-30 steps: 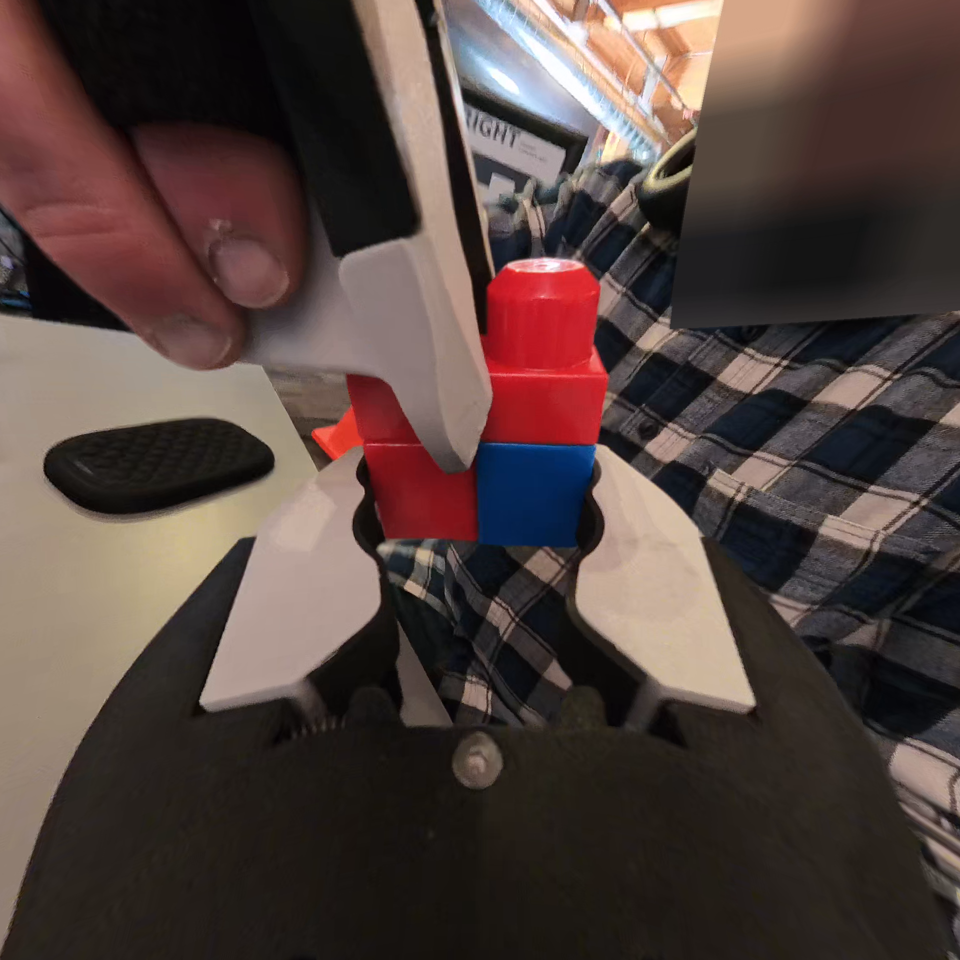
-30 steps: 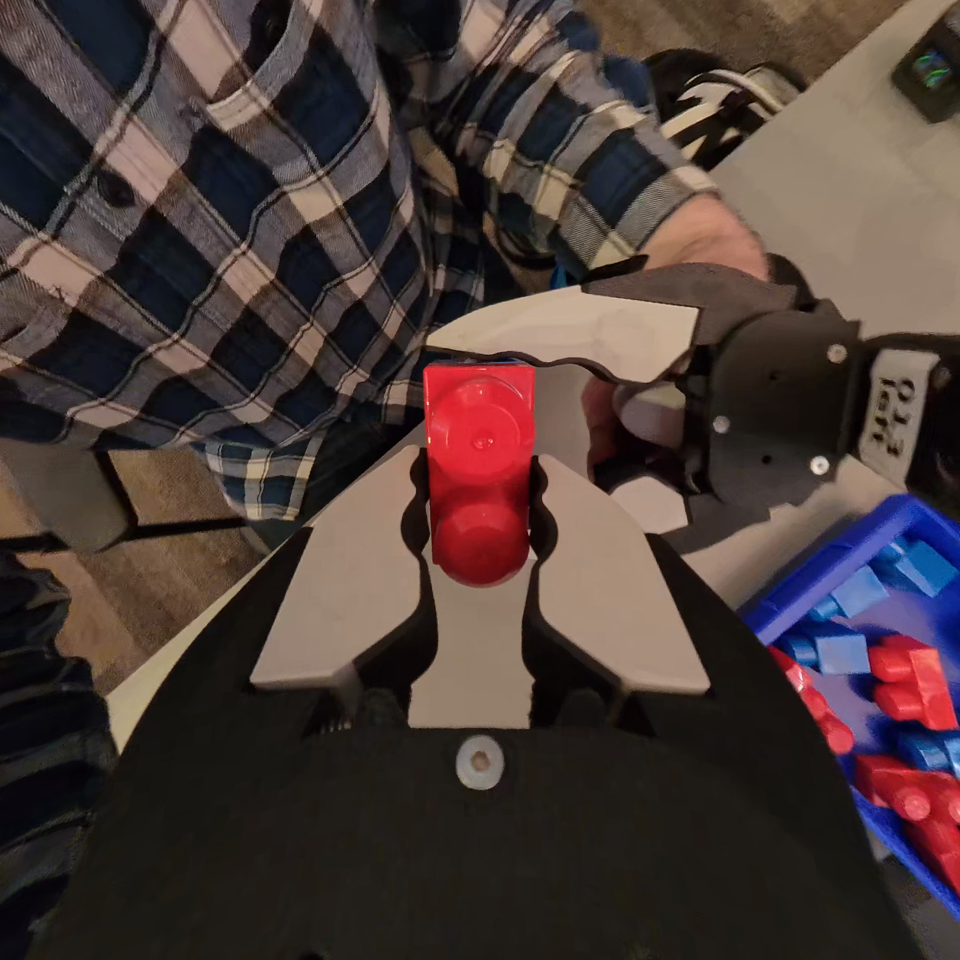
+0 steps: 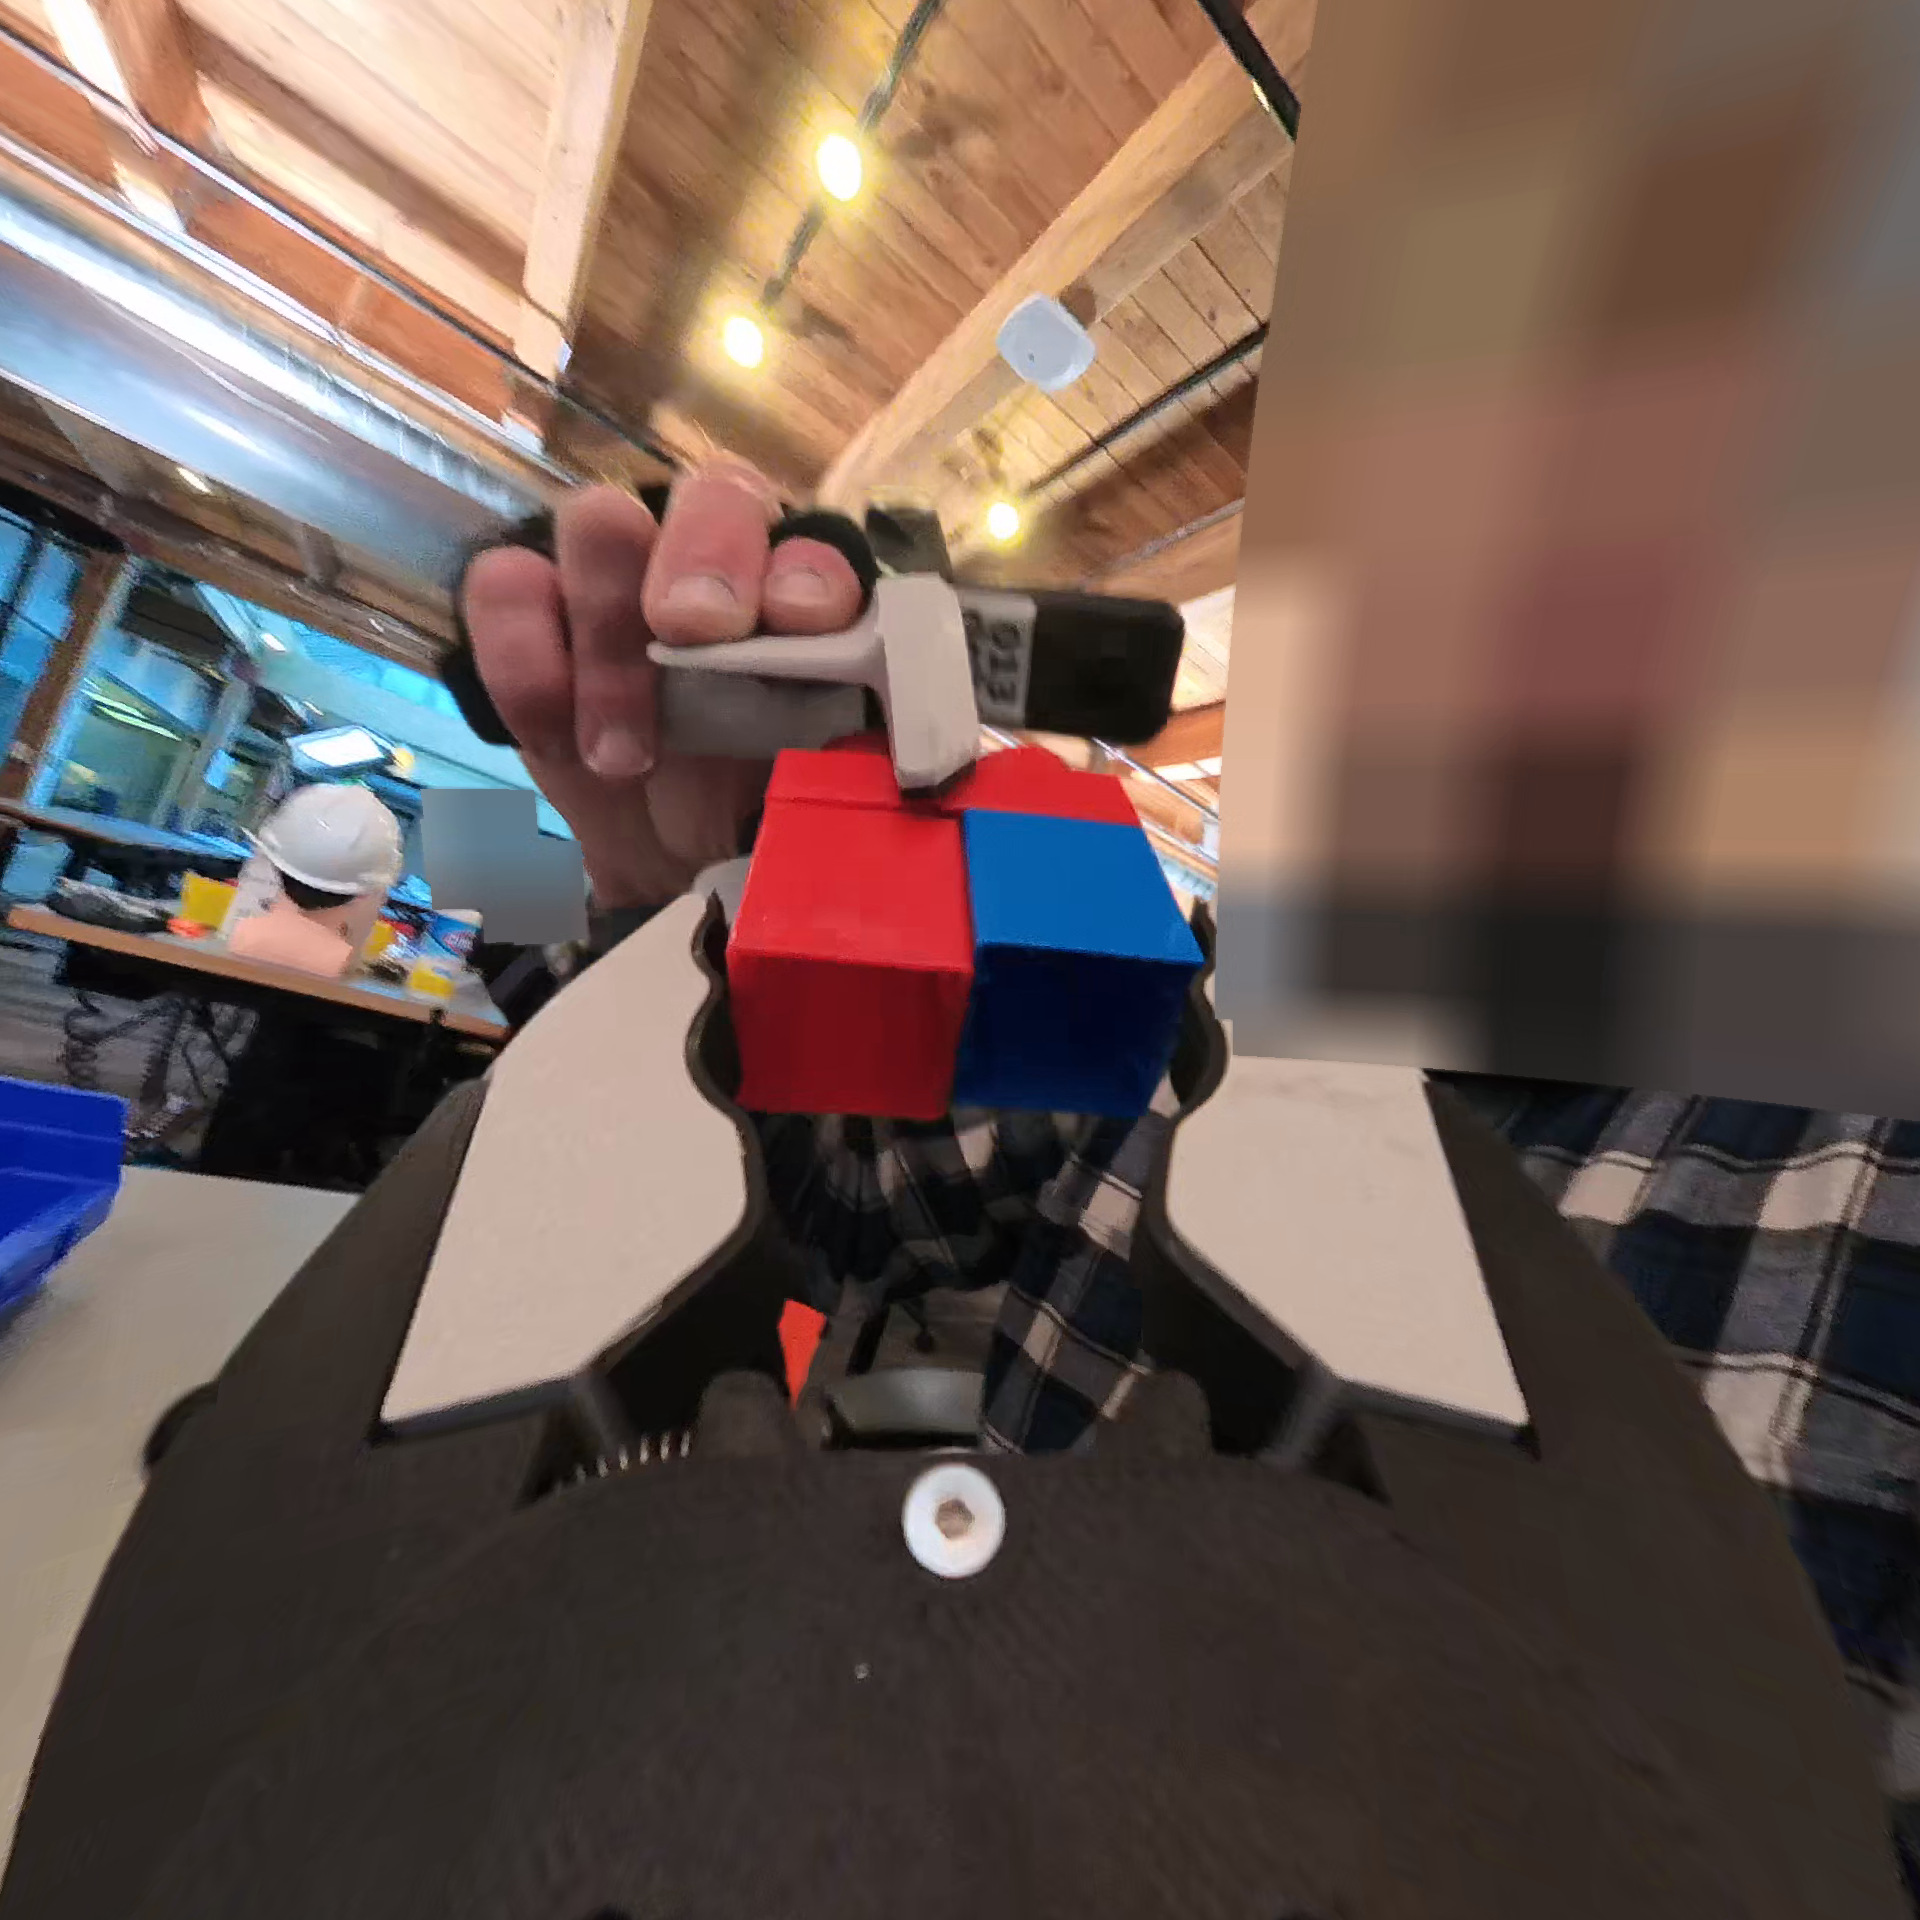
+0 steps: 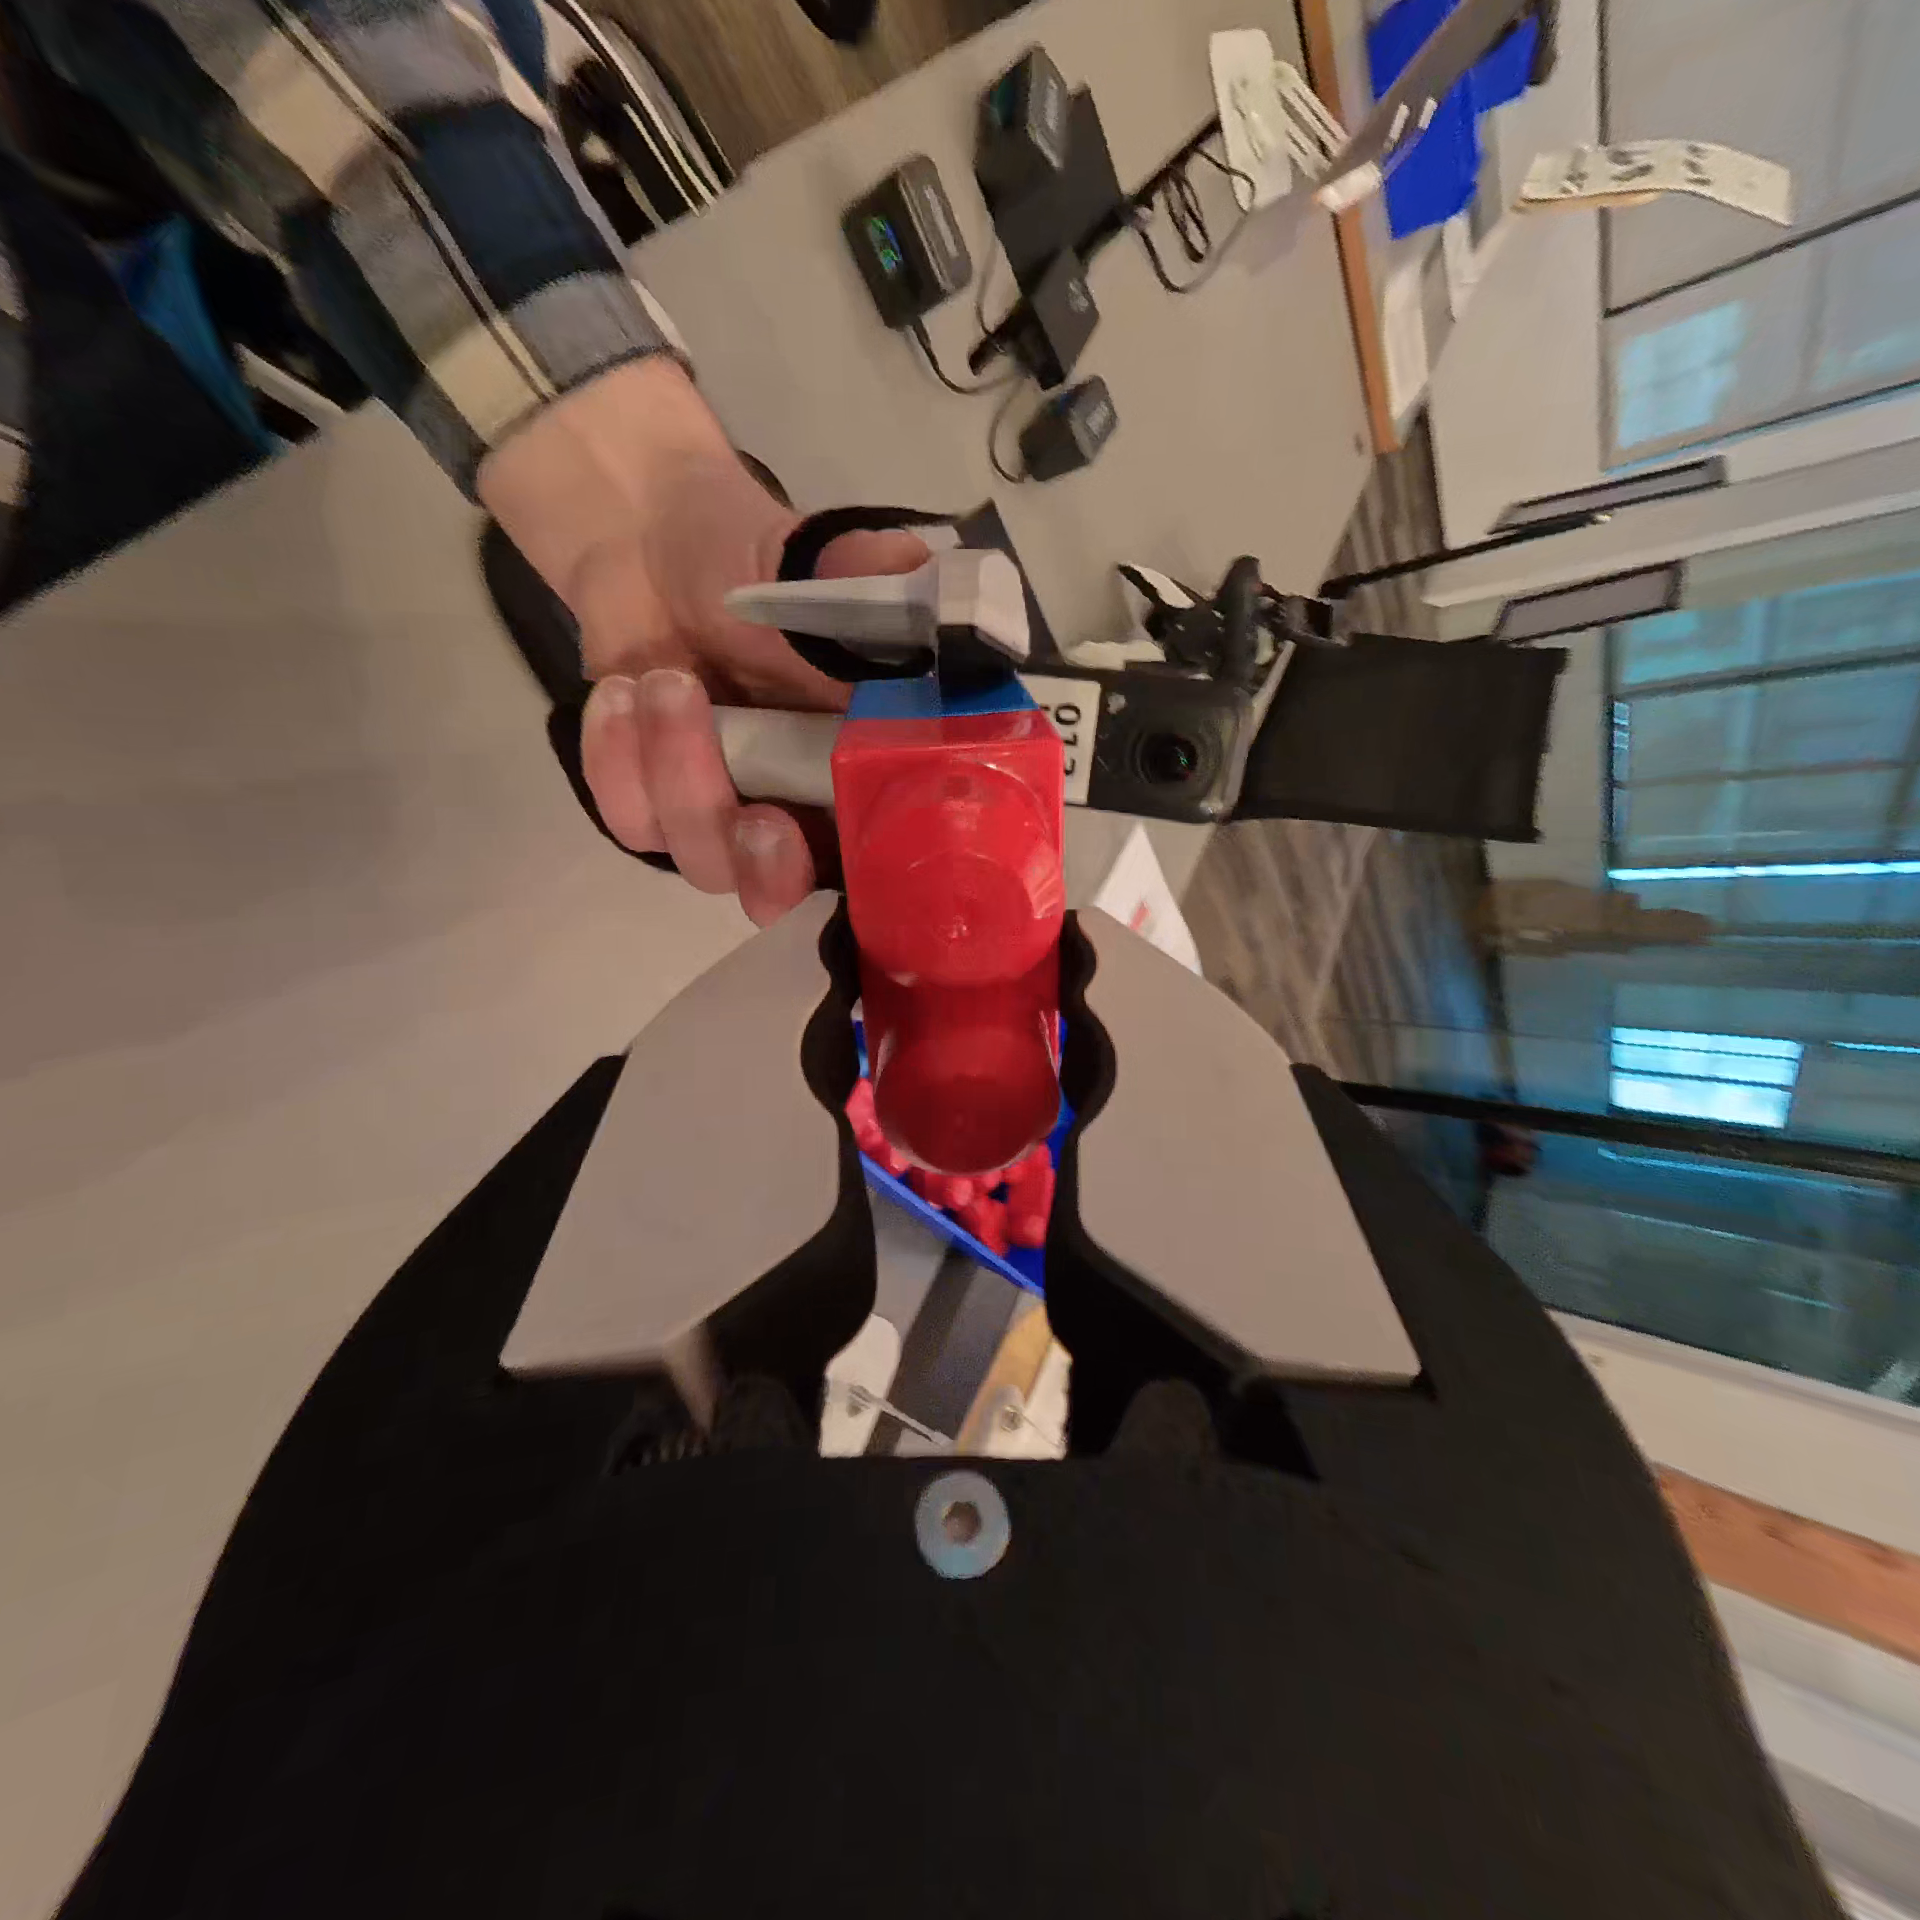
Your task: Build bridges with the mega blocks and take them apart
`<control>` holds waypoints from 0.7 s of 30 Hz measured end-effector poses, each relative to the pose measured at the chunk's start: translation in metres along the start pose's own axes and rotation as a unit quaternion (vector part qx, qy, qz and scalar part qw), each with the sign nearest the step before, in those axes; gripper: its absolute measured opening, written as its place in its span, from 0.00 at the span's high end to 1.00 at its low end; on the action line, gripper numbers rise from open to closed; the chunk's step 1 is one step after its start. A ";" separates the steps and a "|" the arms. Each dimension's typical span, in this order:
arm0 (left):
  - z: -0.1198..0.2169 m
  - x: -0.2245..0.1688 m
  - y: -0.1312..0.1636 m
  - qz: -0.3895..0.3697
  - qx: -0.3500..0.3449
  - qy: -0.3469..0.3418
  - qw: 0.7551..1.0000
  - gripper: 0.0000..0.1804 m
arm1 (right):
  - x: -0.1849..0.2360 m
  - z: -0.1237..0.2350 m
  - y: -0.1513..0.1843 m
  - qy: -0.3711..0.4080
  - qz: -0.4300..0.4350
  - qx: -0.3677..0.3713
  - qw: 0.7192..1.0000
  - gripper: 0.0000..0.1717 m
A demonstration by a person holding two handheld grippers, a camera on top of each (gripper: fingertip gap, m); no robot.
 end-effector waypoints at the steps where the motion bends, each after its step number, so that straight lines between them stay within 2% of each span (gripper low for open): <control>1: 0.001 0.000 -0.001 -0.012 -0.005 -0.008 1.000 0.55 | 0.002 0.000 -0.001 0.014 0.010 0.004 1.000 0.79; 4: 0.002 -0.005 -0.004 -0.050 -0.003 -0.023 0.998 0.56 | 0.008 -0.002 -0.003 0.052 0.034 0.011 0.998 0.79; 7: 0.001 -0.009 -0.006 -0.076 0.029 -0.049 0.996 0.57 | 0.012 -0.002 -0.005 0.072 0.056 0.019 0.996 0.78; 9: -0.002 -0.012 -0.007 -0.074 0.041 -0.038 0.996 0.56 | 0.013 -0.001 -0.010 0.087 0.065 0.012 0.994 0.79; 15: -0.001 -0.013 -0.008 -0.056 0.021 -0.014 0.998 0.54 | 0.012 -0.001 -0.014 0.156 0.065 0.021 0.985 0.79; 21: -0.003 -0.010 -0.006 -0.078 0.005 -0.016 0.997 0.56 | 0.018 -0.001 -0.014 0.166 0.076 0.030 0.983 0.79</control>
Point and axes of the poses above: each gripper's, where its closed fingertips meet, z back along the fingers, y out of its underside, x = y × z across the jaws, the point moved 8 cm from there along z, back along the fingers, and after that the axes turned 11 degrees about y, right-handed, at the moved point
